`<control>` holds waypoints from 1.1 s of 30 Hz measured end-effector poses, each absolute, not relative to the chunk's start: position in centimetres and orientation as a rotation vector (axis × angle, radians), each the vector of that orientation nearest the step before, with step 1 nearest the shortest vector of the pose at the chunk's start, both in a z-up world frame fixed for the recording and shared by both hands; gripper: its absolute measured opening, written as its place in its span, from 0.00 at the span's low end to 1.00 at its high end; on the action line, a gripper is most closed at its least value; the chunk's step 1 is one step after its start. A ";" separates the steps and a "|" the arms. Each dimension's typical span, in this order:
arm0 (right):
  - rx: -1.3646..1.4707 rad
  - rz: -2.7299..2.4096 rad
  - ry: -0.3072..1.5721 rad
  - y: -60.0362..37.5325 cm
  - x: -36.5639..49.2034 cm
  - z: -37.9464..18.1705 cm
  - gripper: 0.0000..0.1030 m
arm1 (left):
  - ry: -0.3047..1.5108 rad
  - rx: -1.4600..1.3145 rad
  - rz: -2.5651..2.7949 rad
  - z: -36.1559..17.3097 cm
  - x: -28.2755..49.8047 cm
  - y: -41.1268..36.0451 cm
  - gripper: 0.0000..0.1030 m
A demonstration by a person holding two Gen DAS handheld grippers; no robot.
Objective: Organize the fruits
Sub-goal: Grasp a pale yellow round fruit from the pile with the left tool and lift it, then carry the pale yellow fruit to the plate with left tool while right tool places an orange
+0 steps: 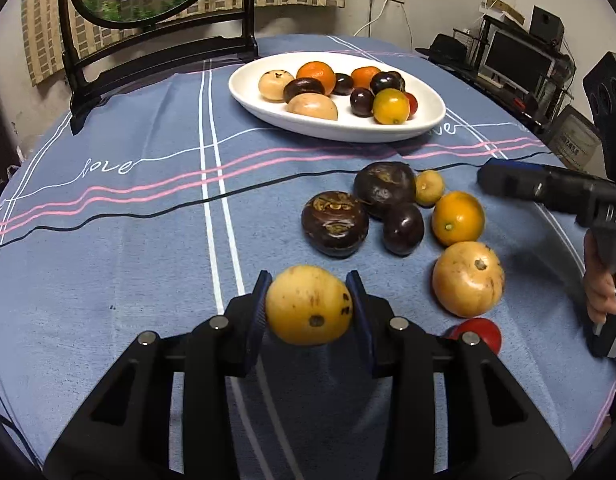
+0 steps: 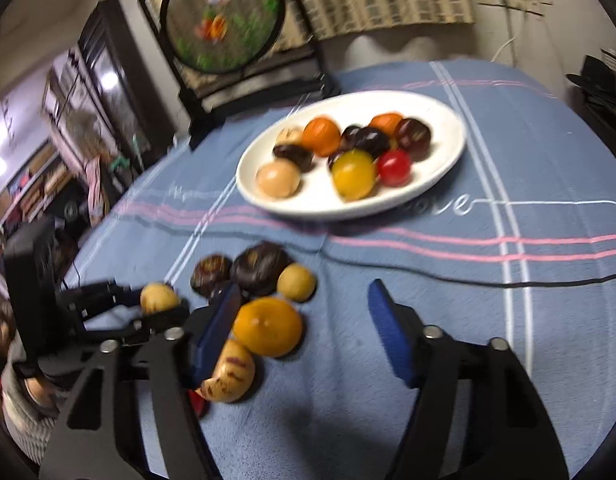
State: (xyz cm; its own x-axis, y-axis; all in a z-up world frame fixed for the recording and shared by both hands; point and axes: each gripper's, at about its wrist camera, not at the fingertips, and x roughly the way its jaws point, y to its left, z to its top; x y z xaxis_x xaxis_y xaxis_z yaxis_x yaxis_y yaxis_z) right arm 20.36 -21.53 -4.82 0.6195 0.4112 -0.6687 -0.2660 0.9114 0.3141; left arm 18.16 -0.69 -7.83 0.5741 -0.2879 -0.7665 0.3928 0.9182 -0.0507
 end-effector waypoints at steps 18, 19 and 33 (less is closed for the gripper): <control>0.219 0.451 0.902 -19.6 20.6 -6.7 0.43 | 0.888 0.147 -0.405 -8.2 18.3 -1.0 0.41; 0.220 0.450 0.901 -19.6 20.5 -6.7 0.43 | 0.888 0.146 -0.411 -8.2 18.2 -1.1 0.44; 0.205 0.401 0.850 -20.3 19.9 -5.8 0.42 | 0.881 0.071 -0.415 -8.0 18.2 -0.1 0.37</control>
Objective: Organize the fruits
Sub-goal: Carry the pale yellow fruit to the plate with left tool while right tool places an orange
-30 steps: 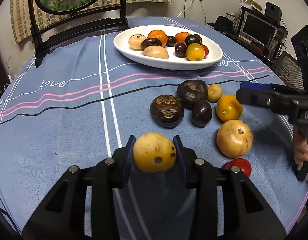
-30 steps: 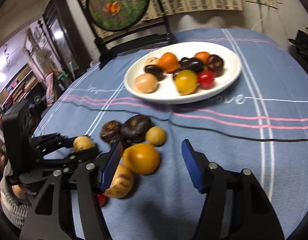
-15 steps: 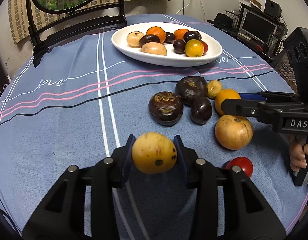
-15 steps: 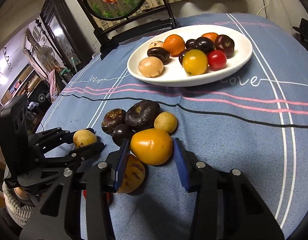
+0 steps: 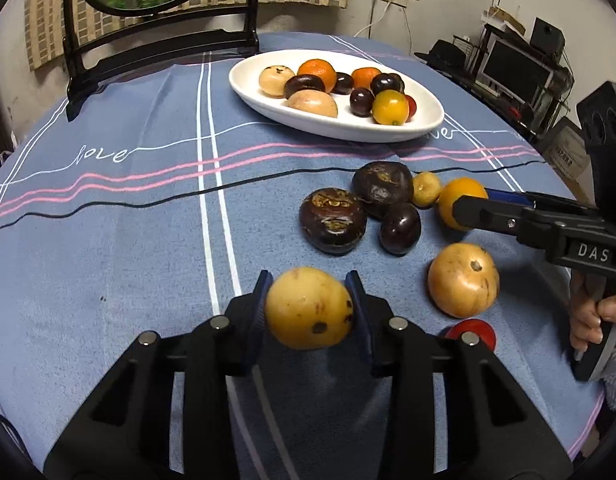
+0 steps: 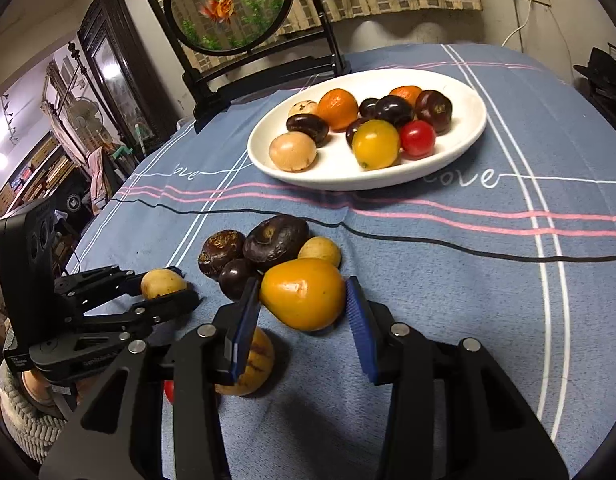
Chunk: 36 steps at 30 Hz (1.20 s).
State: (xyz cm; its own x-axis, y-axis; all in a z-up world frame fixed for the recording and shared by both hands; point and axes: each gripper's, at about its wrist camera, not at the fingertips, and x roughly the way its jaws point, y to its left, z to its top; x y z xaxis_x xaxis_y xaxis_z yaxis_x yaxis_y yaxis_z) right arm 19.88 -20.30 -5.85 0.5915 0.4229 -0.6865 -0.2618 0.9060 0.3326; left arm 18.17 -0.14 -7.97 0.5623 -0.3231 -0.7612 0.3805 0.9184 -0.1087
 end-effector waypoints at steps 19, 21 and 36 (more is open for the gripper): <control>0.271 0.275 0.590 -25.7 23.5 3.5 0.43 | 0.673 0.072 -0.348 1.8 27.7 -3.0 0.37; 0.265 0.277 0.589 -25.2 25.3 3.7 0.42 | 0.682 0.051 -0.326 1.1 29.9 -3.3 0.37; 0.124 0.315 0.679 -19.6 32.9 -1.4 0.64 | 0.797 -0.020 -0.302 -4.9 36.6 -3.6 0.47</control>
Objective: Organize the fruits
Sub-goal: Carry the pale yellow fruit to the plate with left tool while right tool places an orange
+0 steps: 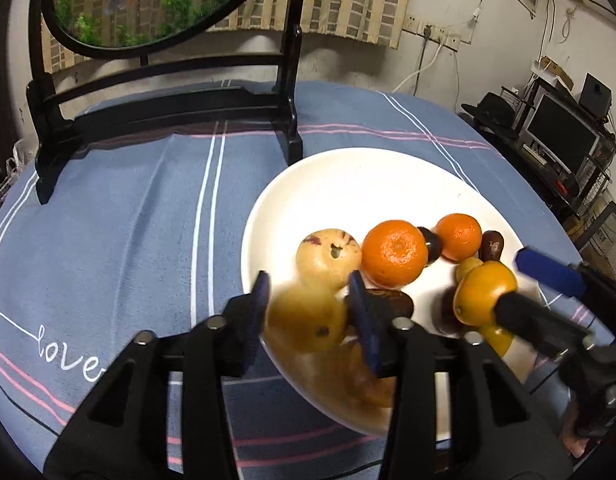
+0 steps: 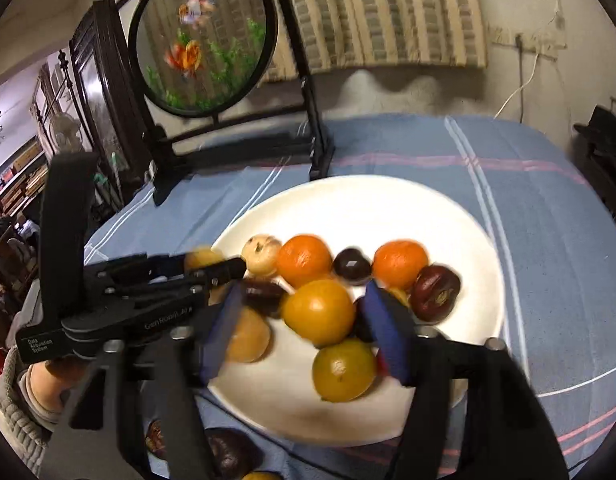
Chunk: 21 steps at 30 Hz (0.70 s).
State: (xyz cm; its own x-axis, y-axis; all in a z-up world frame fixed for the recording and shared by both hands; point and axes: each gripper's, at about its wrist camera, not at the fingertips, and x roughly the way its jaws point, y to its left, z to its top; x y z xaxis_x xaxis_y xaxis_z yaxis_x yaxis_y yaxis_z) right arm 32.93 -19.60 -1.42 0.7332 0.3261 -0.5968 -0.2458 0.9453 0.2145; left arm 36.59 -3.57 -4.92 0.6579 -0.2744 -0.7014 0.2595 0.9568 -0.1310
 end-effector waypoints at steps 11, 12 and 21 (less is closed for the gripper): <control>0.163 0.246 0.350 -23.2 25.1 6.7 0.99 | 0.639 0.027 -0.282 -0.5 30.8 -2.9 0.95; 0.159 0.243 0.334 -23.3 23.8 6.7 0.99 | 0.629 -0.010 -0.295 -0.3 29.6 -2.2 0.95; 0.472 0.175 0.473 -29.7 19.7 0.5 0.99 | 0.735 0.014 -0.252 -4.0 22.2 0.6 0.95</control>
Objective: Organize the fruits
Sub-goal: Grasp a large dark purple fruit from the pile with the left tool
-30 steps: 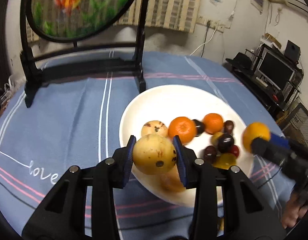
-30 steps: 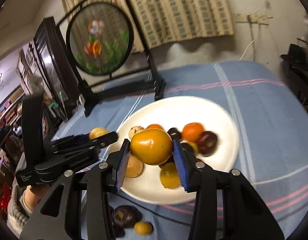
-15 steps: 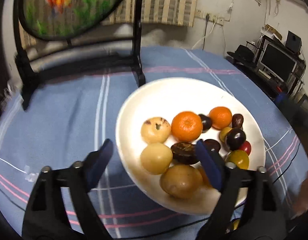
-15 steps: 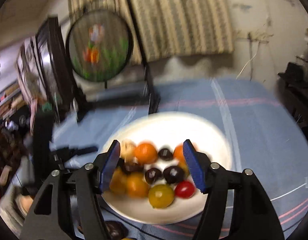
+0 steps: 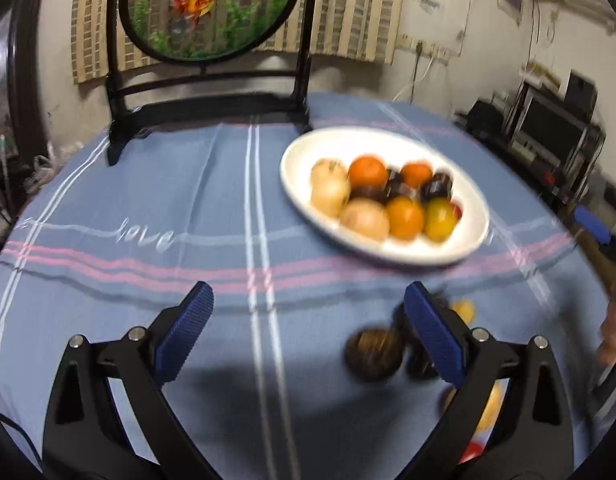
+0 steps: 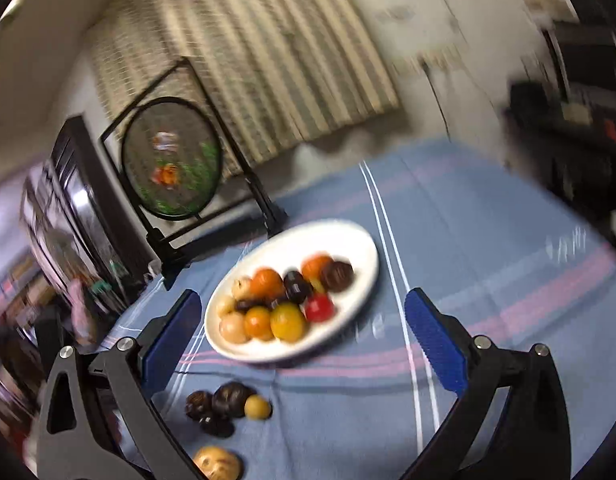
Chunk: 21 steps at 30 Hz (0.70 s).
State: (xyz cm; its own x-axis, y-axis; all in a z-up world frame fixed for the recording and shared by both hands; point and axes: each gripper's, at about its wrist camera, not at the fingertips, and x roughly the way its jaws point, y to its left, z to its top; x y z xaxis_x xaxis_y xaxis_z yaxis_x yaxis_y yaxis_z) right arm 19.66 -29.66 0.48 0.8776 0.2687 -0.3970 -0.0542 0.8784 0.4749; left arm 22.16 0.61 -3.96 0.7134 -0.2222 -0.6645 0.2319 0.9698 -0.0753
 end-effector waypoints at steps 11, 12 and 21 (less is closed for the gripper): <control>0.479 0.169 0.528 -29.1 20.1 -0.5 0.99 | 0.790 0.064 -0.322 -6.1 20.9 -0.8 0.95; 0.480 0.169 0.529 -29.0 20.1 -0.5 0.99 | 0.796 0.075 -0.325 -6.3 20.9 -1.1 0.95; 0.481 0.175 0.540 -29.2 20.1 -0.5 0.99 | 0.864 0.099 -0.251 -7.8 22.4 -0.8 0.98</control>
